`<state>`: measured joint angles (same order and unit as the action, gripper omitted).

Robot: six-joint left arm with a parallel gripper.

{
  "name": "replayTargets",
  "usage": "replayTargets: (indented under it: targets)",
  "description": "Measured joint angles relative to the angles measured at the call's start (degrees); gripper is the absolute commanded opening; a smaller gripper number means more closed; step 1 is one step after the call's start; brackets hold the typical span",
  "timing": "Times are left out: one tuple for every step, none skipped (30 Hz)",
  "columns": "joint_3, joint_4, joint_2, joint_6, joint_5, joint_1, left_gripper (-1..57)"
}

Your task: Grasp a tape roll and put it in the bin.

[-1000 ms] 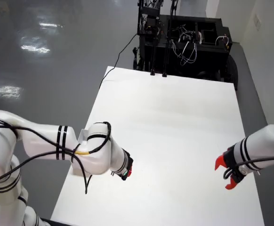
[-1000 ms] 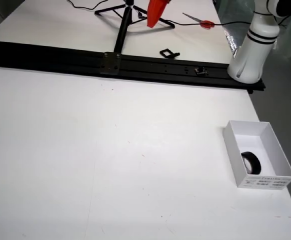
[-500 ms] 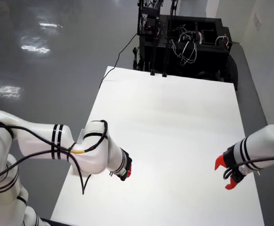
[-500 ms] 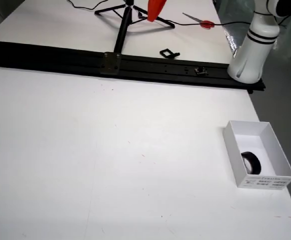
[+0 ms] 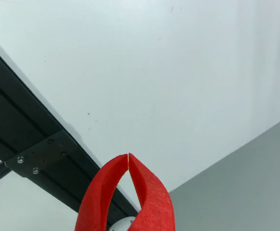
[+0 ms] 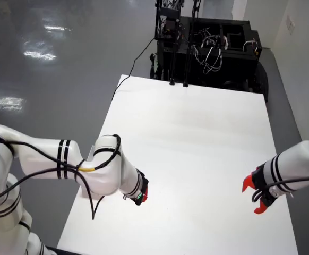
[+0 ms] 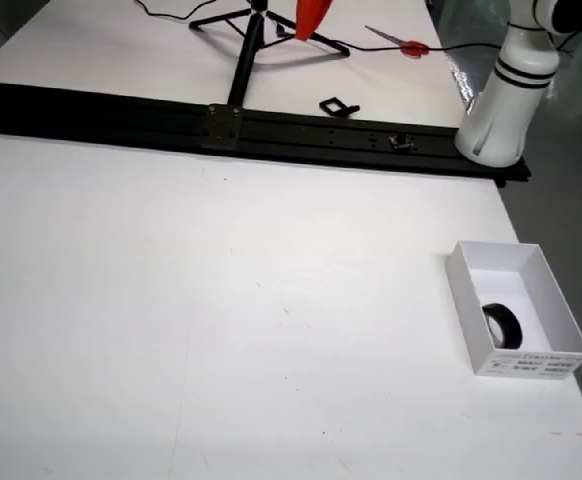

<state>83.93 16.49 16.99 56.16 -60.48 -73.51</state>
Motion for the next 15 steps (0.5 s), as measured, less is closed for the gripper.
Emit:
replayTargets:
  targets:
    - [0.0, -0.18, -0.01, 0.0, -0.13, 0.07, -0.4]
    - [0.0, -0.31, -0.01, 0.0, -0.25, 0.13, -0.4]
    - [0.0, -0.44, -0.02, 0.0, -0.36, 0.19, -0.4]
    - [0.0, -0.57, -0.03, 0.0, -0.52, 0.24, -0.4]
    - [0.0, -0.7, -0.03, 0.0, -0.69, 0.3, -0.4]
    - [0.0, -0.8, -0.03, 0.0, -0.82, 0.34, -0.4]
    - [0.0, -0.92, -0.03, 0.0, -0.94, 0.38, -0.4]
    - [0.0, -1.04, -0.03, 0.0, -1.1, 0.43, -0.4]
    - [0.0, -1.13, -0.03, 0.0, -1.18, 0.46, -0.4]
    - [0.0, -1.22, -0.04, 0.0, -1.28, 0.49, -0.1]
    - [0.0, -1.31, -0.04, 0.0, -1.38, 0.52, -0.1]
    - [0.0, -1.49, -0.05, 0.0, -1.49, 0.57, -0.1]
    - [0.0, -1.63, -0.06, 0.0, -1.56, 0.62, -0.1]
    - [0.0, -1.77, -0.06, 0.0, -1.63, 0.67, -0.1]
    - [0.0, -1.89, -0.07, 0.0, -1.68, 0.72, -0.1]
